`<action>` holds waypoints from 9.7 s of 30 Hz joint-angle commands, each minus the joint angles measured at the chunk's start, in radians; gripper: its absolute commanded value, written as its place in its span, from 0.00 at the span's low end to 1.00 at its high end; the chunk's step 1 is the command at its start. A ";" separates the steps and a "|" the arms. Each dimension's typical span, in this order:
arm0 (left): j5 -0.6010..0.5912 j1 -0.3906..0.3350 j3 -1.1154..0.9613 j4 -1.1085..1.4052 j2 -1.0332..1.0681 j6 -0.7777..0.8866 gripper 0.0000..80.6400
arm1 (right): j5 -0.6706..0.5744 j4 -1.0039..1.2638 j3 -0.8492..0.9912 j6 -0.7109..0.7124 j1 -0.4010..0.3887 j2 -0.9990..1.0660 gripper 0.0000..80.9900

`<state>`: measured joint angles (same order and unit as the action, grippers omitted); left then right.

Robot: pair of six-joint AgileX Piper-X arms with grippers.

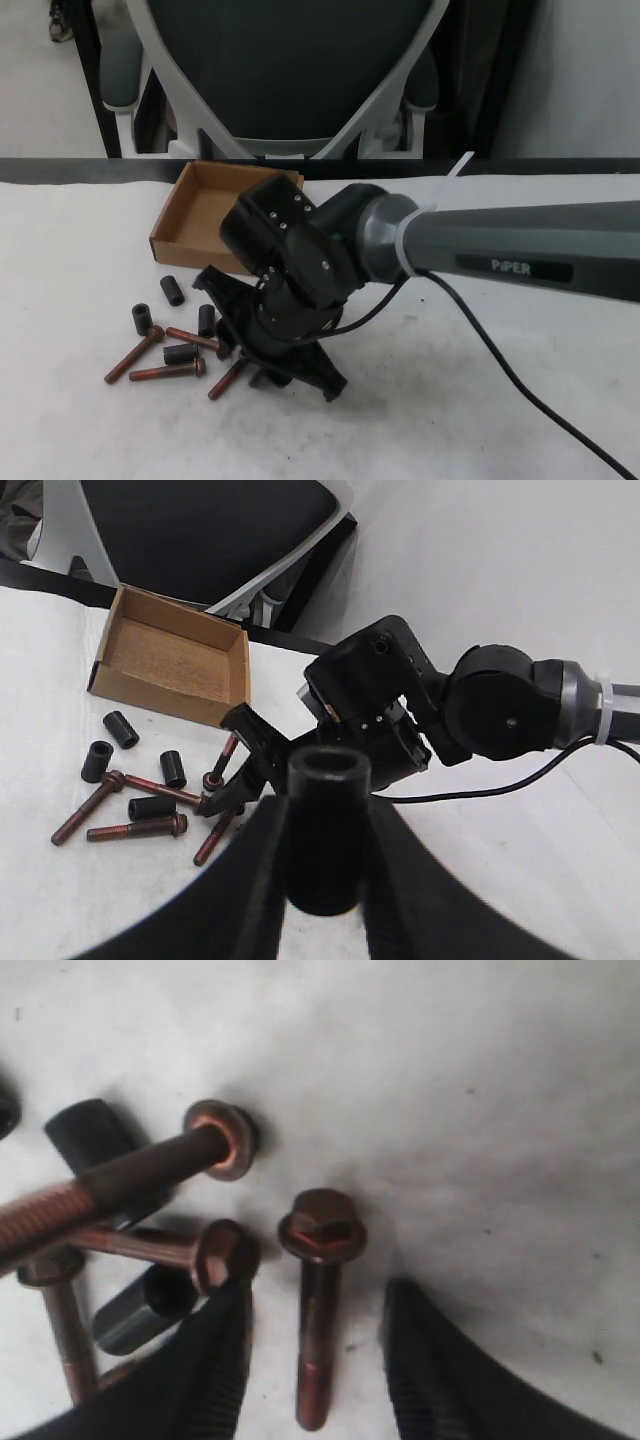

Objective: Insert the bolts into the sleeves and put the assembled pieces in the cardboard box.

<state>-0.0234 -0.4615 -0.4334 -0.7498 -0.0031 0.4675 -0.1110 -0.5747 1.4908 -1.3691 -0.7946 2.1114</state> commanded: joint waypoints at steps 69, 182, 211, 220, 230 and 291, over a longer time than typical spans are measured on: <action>0.029 -0.002 -0.002 0.013 0.003 -0.004 0.01 | 0.247 -0.338 -0.003 -0.001 -0.029 0.012 0.35; -0.458 -0.013 0.214 0.489 0.432 -0.508 0.01 | -0.005 0.326 -0.698 0.995 -0.050 -0.992 0.00; -0.636 -0.098 0.214 0.991 0.858 -0.377 0.01 | -0.204 0.438 -0.702 1.119 -0.050 -0.992 0.00; -0.659 -0.098 0.214 1.078 0.861 -0.323 0.01 | -0.201 0.438 -0.702 1.137 -0.050 -0.992 0.00; -0.725 -0.098 0.214 1.083 0.861 -0.264 0.01 | -0.201 0.438 -0.702 1.137 -0.050 -0.992 0.00; -0.698 -0.098 0.214 1.196 0.910 -0.179 0.01 | -0.227 0.542 -0.702 1.034 -0.050 -0.913 0.00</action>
<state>-0.7409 -0.5542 -0.2118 0.4233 0.9037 0.2841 -0.3241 -0.0600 0.7882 -0.3261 -0.8476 1.2027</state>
